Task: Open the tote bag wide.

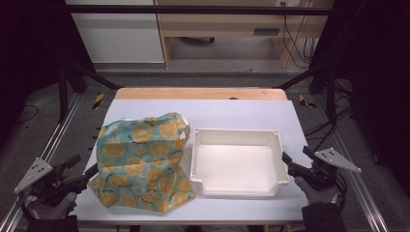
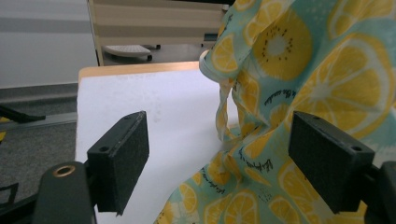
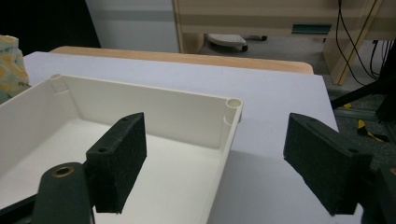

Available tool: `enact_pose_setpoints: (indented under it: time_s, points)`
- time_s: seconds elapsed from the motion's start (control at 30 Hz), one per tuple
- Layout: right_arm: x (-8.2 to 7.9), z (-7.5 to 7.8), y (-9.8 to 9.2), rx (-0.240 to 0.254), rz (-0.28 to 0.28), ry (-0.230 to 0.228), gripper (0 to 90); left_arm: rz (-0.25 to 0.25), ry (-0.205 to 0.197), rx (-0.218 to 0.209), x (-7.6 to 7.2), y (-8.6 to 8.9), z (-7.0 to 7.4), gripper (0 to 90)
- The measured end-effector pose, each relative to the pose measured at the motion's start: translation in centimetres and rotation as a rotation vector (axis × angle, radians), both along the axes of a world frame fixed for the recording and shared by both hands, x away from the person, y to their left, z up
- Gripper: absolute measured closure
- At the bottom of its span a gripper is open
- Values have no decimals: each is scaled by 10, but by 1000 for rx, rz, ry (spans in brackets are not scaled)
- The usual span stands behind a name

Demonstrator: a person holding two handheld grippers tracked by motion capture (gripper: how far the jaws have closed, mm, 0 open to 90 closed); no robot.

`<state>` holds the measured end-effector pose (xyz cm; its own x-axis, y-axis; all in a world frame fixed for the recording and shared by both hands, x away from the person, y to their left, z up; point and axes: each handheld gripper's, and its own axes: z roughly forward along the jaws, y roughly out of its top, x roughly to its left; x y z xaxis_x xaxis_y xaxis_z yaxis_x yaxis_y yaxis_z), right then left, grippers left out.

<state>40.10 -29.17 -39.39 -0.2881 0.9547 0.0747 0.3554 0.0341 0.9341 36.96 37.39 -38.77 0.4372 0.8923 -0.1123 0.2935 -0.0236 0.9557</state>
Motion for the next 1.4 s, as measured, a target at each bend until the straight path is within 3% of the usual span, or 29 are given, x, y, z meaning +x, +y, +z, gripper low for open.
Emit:
enact_pose_setpoints:
  time_s: [0.27, 0.67, 1.03, 1.4]
  points:
    - [-2, 4, 9, 11, 22, -8, 228, 11, -12, -16, -3, 6, 4, 218]
    - [-5, 12, 28, 24, 85, -16, 236, -12, -66, -48, -18, 12, 27, 246]
    - [-6, 16, 49, 21, 145, -16, 275, -77, -67, -15, -25, -14, 40, 276]
    - [-7, 24, 75, 38, 232, -31, 308, -99, -47, 0, -21, -32, 42, 315]
